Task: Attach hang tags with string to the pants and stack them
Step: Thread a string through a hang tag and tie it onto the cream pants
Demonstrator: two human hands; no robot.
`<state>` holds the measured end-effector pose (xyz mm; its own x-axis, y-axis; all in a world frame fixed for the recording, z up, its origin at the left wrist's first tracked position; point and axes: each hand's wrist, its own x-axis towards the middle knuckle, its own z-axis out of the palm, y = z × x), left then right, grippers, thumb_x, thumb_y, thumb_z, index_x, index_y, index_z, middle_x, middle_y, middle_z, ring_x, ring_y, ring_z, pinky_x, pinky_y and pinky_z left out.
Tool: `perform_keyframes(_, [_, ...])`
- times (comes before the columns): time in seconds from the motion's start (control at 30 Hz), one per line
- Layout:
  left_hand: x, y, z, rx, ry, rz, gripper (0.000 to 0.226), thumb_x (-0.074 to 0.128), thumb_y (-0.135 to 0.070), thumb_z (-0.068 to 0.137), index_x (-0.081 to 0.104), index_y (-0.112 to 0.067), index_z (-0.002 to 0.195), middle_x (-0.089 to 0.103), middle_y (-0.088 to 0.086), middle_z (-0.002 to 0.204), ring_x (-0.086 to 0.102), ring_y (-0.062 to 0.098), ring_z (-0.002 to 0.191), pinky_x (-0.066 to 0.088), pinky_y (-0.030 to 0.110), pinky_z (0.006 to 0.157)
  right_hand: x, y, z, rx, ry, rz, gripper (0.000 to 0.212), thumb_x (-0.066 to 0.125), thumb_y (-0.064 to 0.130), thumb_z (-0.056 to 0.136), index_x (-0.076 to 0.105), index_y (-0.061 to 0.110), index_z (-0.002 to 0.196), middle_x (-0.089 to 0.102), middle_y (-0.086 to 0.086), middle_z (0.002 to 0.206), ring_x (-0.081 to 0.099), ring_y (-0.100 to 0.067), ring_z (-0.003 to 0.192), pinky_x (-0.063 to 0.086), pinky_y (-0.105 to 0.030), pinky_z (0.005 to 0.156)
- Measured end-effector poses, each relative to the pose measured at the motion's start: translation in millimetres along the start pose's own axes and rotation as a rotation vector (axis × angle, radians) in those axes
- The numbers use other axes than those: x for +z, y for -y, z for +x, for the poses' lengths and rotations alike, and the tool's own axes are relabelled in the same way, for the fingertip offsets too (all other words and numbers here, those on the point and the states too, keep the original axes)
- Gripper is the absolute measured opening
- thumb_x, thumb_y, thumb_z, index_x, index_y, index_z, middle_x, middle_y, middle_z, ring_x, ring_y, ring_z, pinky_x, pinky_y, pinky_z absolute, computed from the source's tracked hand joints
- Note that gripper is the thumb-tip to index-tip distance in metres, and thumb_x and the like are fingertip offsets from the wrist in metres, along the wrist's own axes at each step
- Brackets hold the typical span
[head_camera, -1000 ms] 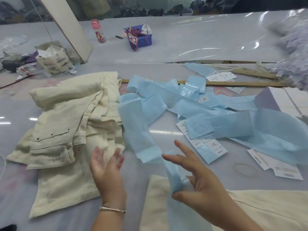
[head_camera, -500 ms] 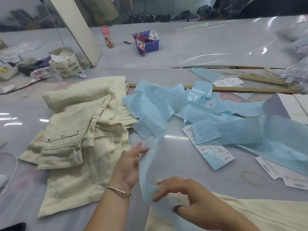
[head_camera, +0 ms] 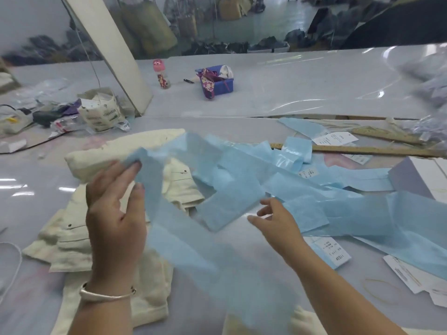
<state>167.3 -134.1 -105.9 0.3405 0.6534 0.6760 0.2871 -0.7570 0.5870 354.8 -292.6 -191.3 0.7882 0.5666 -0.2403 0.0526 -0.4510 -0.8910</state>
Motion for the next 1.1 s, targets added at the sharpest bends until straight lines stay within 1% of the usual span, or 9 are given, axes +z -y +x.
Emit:
perform_keyframes(0.13, [12.3, 16.6, 1.2, -0.186, 0.07, 0.184, 0.063, 0.043, -0.032, 0.092, 0.037, 0.001, 0.145, 0.029, 0.011, 0.154, 0.021, 0.027, 0.141, 0.017, 0.038, 0.12, 21.9, 5.6, 43.7, 0.285, 0.045, 0.514, 0.055, 0.07, 0.012, 0.084, 0.04, 0.009, 0.131, 0.055, -0.003, 0.095, 0.064, -0.023, 0.076, 0.056, -0.031, 0.056])
perform_keyframes(0.23, [16.8, 30.5, -5.3, -0.233, 0.069, 0.359, 0.073, 0.041, -0.037, 0.09, 0.031, 0.01, 0.145, 0.023, 0.019, 0.156, 0.016, 0.038, 0.143, 0.014, 0.047, 0.119, 37.8, 12.4, 67.9, 0.371, -0.138, 0.651, 0.062, 0.076, 0.022, 0.08, 0.034, 0.007, 0.124, 0.052, -0.007, 0.107, 0.068, -0.026, 0.072, 0.051, -0.025, 0.045])
perform_keyframes(0.33, [22.6, 42.9, -17.1, -0.307, 0.092, 0.468, 0.073, 0.044, -0.04, 0.087, 0.04, 0.011, 0.139, 0.033, 0.024, 0.15, 0.024, 0.044, 0.136, 0.022, 0.053, 0.112, 48.7, 10.3, 85.4, 0.111, -0.312, -0.036, 0.098, 0.076, 0.044, 0.076, 0.011, 0.019, 0.146, 0.025, -0.011, 0.147, 0.055, -0.03, 0.115, 0.054, -0.041, 0.08])
perform_keyframes(0.43, [34.4, 50.4, -33.0, -0.326, 0.074, 0.505, 0.05, 0.07, -0.029, 0.084, 0.062, 0.001, 0.123, 0.048, 0.027, 0.125, 0.036, 0.047, 0.12, 0.033, 0.056, 0.098, 50.3, 8.1, 100.1, -0.216, -0.2, -0.661, 0.097, 0.06, 0.057, 0.085, -0.007, 0.031, 0.151, 0.005, -0.001, 0.159, 0.046, -0.025, 0.126, 0.051, -0.04, 0.083])
perform_keyframes(0.63, [63.0, 49.2, -49.7, -0.357, 0.053, 0.507, 0.048, 0.088, -0.011, 0.061, 0.072, -0.01, 0.107, 0.046, 0.027, 0.116, 0.043, 0.047, 0.107, 0.038, 0.055, 0.087, 44.9, 0.1, 116.7, -0.025, -0.027, -0.705, 0.085, 0.053, 0.075, 0.076, 0.033, 0.017, 0.135, 0.059, -0.004, 0.116, 0.058, -0.028, 0.11, 0.041, -0.034, 0.072])
perform_keyframes(0.8, [73.8, 46.0, -46.3, -0.102, -0.012, 0.528, 0.037, 0.076, -0.009, 0.072, 0.074, -0.015, 0.108, 0.037, 0.024, 0.147, 0.035, 0.047, 0.132, 0.029, 0.054, 0.105, 45.7, -14.4, 97.3, -0.127, 0.086, -0.817, 0.031, 0.067, 0.041, 0.076, 0.051, 0.024, 0.097, 0.059, 0.003, 0.089, 0.059, -0.023, 0.092, 0.032, -0.03, 0.058])
perform_keyframes(0.93, [89.5, 39.3, -48.8, 0.106, 0.192, 0.22, 0.022, 0.063, 0.0, 0.076, 0.076, -0.013, 0.089, 0.071, 0.008, 0.113, 0.064, 0.029, 0.114, 0.044, 0.038, 0.101, 39.0, -26.0, 71.5, -0.19, -0.049, -0.64, 0.014, 0.062, 0.022, 0.078, 0.05, 0.027, 0.075, 0.045, 0.009, 0.079, 0.048, -0.016, 0.084, 0.03, -0.029, 0.059])
perform_keyframes(1.03, [98.6, 25.5, -51.3, -0.337, 0.375, -0.02, 0.017, 0.072, -0.02, 0.086, 0.072, -0.016, 0.103, 0.071, -0.01, 0.091, 0.07, 0.006, 0.086, 0.043, 0.002, 0.076, 34.2, -32.1, 39.5, -0.431, -0.225, -0.427, 0.02, 0.067, 0.01, 0.076, 0.051, 0.02, 0.073, 0.051, 0.006, 0.087, 0.046, -0.017, 0.084, 0.035, -0.027, 0.062])
perform_keyframes(1.1, [107.3, 18.9, -55.5, -0.69, 0.489, -0.201, 0.056, 0.072, -0.052, 0.075, 0.062, -0.019, 0.118, 0.068, -0.012, 0.09, 0.067, -0.003, 0.081, 0.049, 0.006, 0.076, 33.1, -33.6, 17.0, -0.673, -0.337, -0.395, 0.016, 0.064, -0.001, 0.074, 0.054, 0.011, 0.073, 0.06, -0.001, 0.085, 0.055, -0.026, 0.078, 0.046, -0.033, 0.062])
